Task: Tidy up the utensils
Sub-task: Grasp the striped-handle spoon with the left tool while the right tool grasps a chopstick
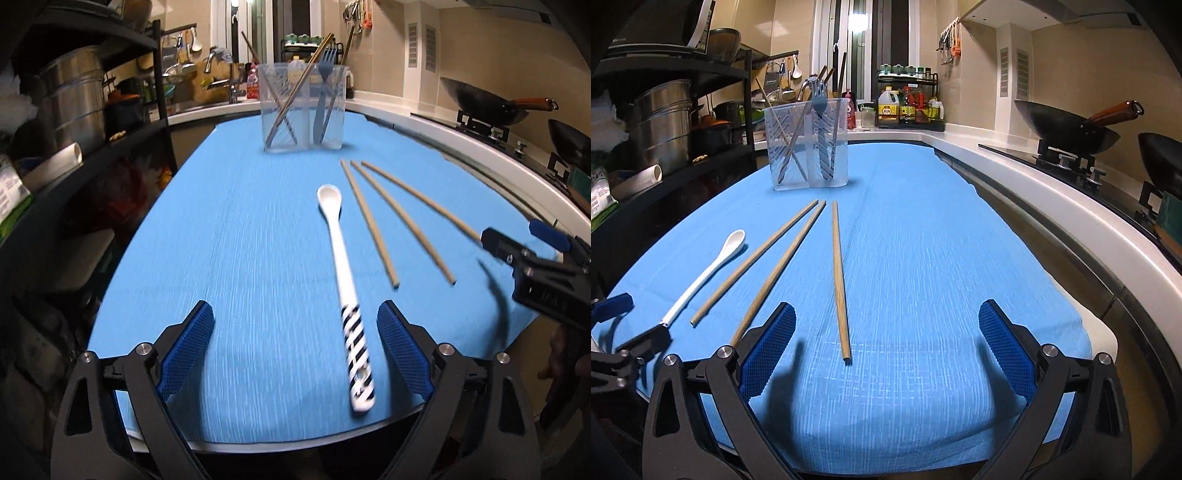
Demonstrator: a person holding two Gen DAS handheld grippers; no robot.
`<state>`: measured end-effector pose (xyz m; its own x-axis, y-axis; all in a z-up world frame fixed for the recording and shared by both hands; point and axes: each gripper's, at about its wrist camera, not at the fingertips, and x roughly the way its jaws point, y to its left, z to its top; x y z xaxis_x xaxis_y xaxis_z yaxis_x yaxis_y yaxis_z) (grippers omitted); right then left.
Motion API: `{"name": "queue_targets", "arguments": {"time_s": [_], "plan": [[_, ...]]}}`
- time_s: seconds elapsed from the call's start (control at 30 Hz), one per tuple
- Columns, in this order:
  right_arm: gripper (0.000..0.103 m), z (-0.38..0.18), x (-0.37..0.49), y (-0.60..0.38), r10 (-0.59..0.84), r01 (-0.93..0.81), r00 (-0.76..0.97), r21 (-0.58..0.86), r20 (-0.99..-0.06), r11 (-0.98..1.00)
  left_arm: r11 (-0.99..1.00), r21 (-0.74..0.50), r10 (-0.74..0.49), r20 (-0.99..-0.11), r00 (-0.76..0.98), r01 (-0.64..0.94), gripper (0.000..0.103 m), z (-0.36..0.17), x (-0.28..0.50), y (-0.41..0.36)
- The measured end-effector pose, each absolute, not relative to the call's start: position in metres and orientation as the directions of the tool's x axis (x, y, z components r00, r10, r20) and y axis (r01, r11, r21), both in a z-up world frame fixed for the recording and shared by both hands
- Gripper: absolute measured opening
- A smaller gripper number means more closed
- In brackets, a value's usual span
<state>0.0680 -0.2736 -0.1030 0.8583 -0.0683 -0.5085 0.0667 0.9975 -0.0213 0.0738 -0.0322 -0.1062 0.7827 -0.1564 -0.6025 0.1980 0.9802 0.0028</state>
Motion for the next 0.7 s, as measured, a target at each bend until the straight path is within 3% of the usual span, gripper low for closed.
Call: {"name": "queue_targets", "arguments": {"time_s": [0.13,0.2,0.23,0.3,0.4,0.53,0.7], "plan": [[0.098,-0.114,0.069,-0.273,-0.056,0.057,0.865,-0.015,-0.499,0.998,0.98,0.005,-0.162,-0.558,0.814,0.199,0.085,-0.113,0.067,-0.031],[0.096,-0.117,0.066,-0.276,-0.036,0.052,0.874,0.019,-0.485,0.998,0.978,0.002,-0.177,-0.531,0.829,0.21,0.076,-0.115,0.062,-0.032],[0.092,-0.117,0.064,-0.274,-0.027,0.037,0.879,0.011,-0.477,0.999,0.974,0.004,-0.19,-0.518,0.834,0.225,0.072,-0.116,0.06,-0.034],[0.083,-0.117,0.063,-0.272,0.0,0.008,0.883,0.014,-0.47,1.0,0.966,0.009,-0.219,-0.509,0.832,0.259,0.051,-0.115,0.055,-0.041],[0.062,-0.116,0.061,-0.271,0.028,-0.018,0.889,0.026,-0.457,1.0,0.954,0.027,-0.247,-0.502,0.829,0.3,0.029,-0.115,0.053,-0.052],[0.01,-0.115,0.065,-0.276,0.068,-0.039,0.886,0.073,-0.459,0.997,0.944,0.023,-0.273,-0.508,0.817,0.329,0.012,-0.114,0.051,-0.056],[0.005,-0.102,0.065,-0.279,0.083,-0.049,0.885,0.085,-0.458,0.995,0.943,0.003,-0.28,-0.536,0.797,0.333,0.01,-0.106,0.053,-0.053]]}}
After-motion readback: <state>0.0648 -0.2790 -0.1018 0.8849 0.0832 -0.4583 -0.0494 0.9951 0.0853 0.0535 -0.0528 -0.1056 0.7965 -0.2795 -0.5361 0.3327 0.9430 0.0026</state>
